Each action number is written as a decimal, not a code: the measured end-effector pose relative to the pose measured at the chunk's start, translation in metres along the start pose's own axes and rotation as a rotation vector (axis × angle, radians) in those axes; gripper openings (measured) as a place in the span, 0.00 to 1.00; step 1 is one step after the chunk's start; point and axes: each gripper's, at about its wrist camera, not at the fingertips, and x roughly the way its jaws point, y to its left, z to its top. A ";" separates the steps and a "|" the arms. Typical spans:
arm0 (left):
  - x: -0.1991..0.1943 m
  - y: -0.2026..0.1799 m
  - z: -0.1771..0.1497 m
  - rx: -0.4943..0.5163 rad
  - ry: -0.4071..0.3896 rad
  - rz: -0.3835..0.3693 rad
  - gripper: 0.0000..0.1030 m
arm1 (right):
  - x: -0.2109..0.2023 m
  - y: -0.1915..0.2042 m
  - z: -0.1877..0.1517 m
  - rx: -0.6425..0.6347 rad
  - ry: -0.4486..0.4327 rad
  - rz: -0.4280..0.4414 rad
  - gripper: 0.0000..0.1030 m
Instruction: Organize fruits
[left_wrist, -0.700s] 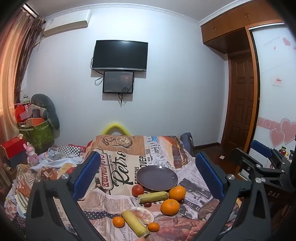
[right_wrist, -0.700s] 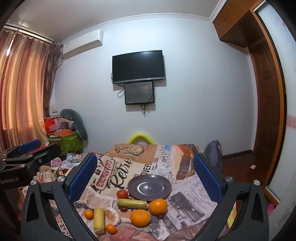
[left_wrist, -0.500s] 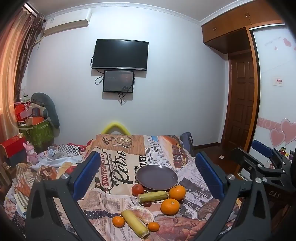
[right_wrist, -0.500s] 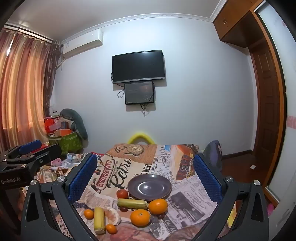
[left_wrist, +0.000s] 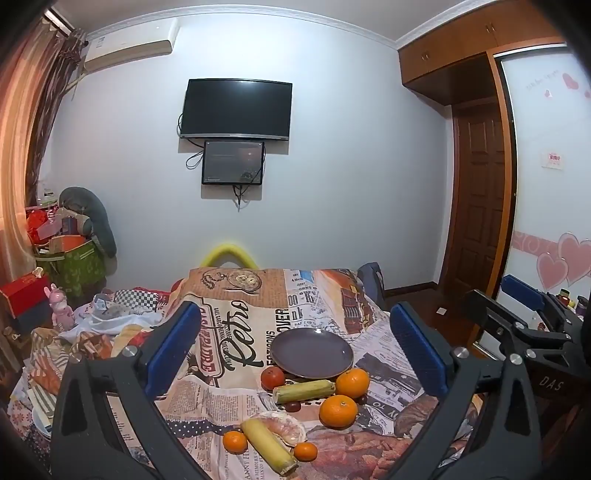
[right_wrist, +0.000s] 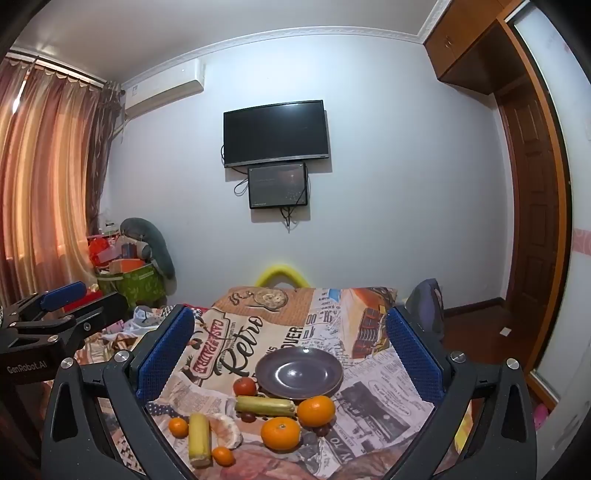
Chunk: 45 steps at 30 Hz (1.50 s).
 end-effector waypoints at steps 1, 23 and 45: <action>0.000 0.000 0.000 0.000 0.000 0.000 1.00 | 0.000 0.000 0.000 0.000 0.000 0.000 1.00; -0.001 0.001 0.004 -0.006 0.004 -0.007 1.00 | 0.002 -0.001 -0.004 0.009 0.012 0.003 1.00; 0.004 0.004 0.002 -0.016 0.013 -0.008 1.00 | 0.005 -0.002 -0.004 0.014 0.021 0.008 1.00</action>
